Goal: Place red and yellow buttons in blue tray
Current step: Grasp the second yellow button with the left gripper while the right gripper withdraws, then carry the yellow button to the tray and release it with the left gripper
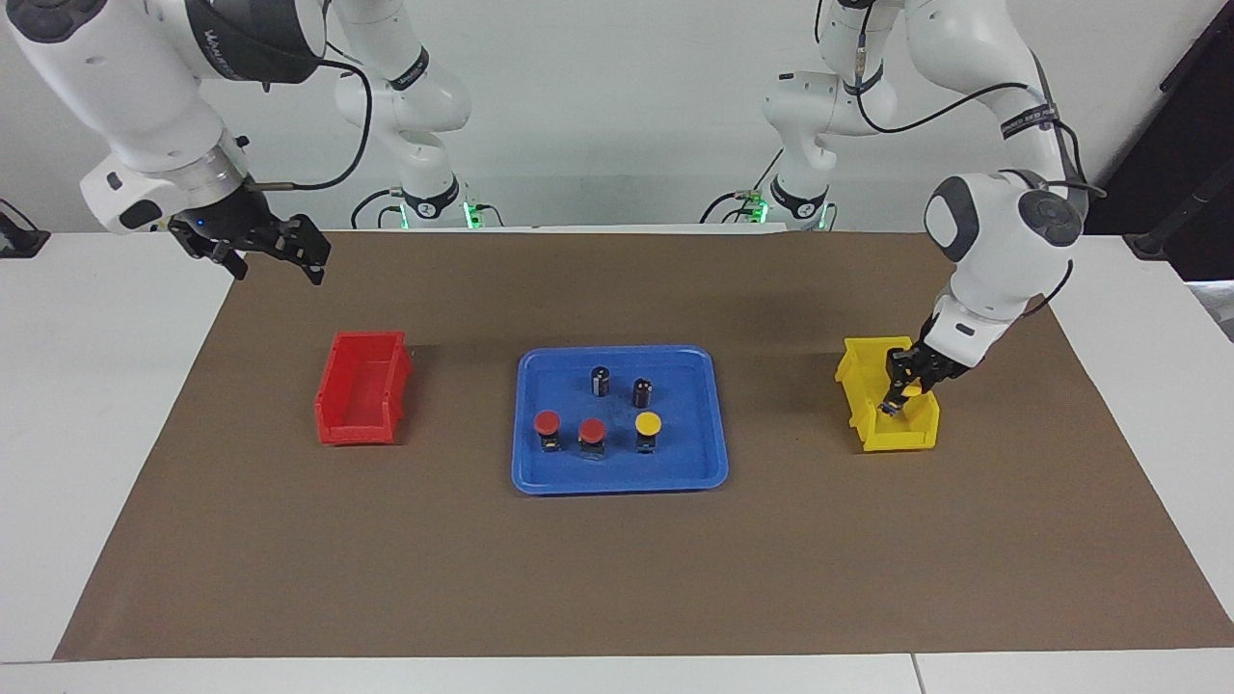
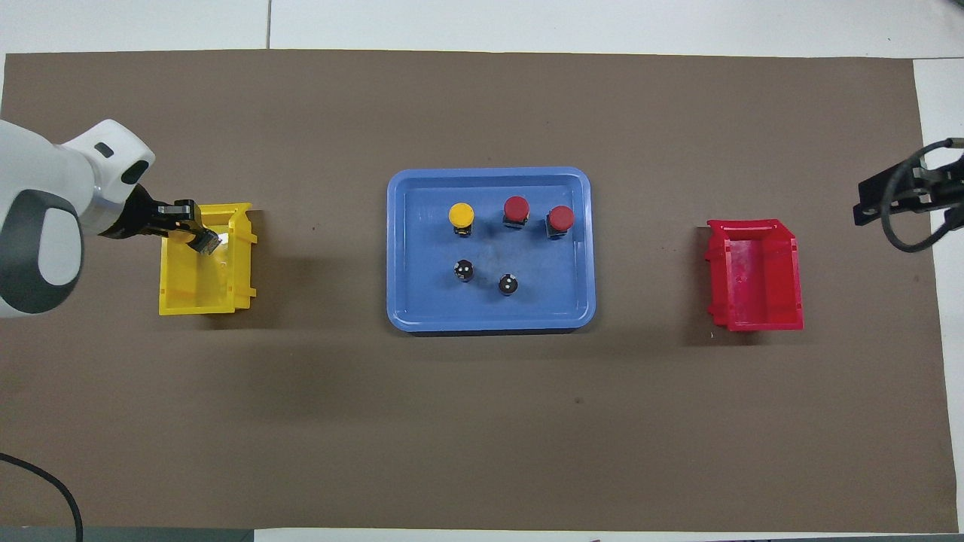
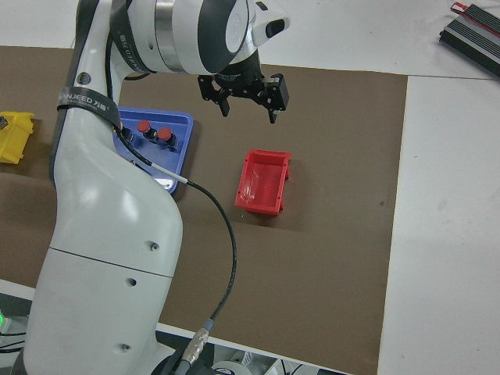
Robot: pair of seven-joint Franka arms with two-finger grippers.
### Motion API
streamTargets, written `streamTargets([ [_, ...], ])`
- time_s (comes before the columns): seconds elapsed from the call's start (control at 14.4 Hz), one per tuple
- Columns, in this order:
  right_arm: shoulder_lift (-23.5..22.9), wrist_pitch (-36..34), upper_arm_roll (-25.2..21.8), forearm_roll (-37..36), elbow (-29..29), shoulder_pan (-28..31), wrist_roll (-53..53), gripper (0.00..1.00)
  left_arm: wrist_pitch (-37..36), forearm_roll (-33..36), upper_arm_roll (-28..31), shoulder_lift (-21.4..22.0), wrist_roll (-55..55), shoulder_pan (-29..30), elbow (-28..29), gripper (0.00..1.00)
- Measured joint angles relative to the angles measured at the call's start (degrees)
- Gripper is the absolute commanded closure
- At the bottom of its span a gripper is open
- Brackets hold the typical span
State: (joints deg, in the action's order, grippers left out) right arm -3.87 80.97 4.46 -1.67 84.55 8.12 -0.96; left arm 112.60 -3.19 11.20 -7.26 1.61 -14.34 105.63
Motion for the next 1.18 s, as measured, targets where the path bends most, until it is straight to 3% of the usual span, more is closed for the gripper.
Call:
streamTargets([
  [0.14, 1.02, 0.17, -1.88, 0.00, 1.28, -0.27, 0.40, 0.00, -6.50, 1.96, -0.22, 0.01, 3.94, -1.92, -7.22, 0.98],
  [0.35, 1.16, 1.52, -4.39, 0.02, 1.56, -1.25, 0.68, 0.00, -6.79, 2.16, -0.73, -1.47, 13.58, -7.34, -12.43, 0.98],
  [0.69, 2.56, 2.81, -4.96, 0.02, 4.57, -1.50, 0.68, 0.00, 1.14, -1.05, -1.26, -7.71, 23.29, -16.21, -13.07, 0.98],
  [0.9, 2.71, 2.90, -4.95, 0.02, 4.66, -2.01, 0.68, 0.00, 5.14, -7.85, -1.28, -12.79, 26.48, -19.02, -13.17, 0.98],
  [1.18, 2.73, 3.75, -4.94, -0.03, 4.66, -3.13, 0.68, 0.00, 9.39, -10.57, -1.34, -16.46, 42.61, -21.69, -13.60, 0.98],
])
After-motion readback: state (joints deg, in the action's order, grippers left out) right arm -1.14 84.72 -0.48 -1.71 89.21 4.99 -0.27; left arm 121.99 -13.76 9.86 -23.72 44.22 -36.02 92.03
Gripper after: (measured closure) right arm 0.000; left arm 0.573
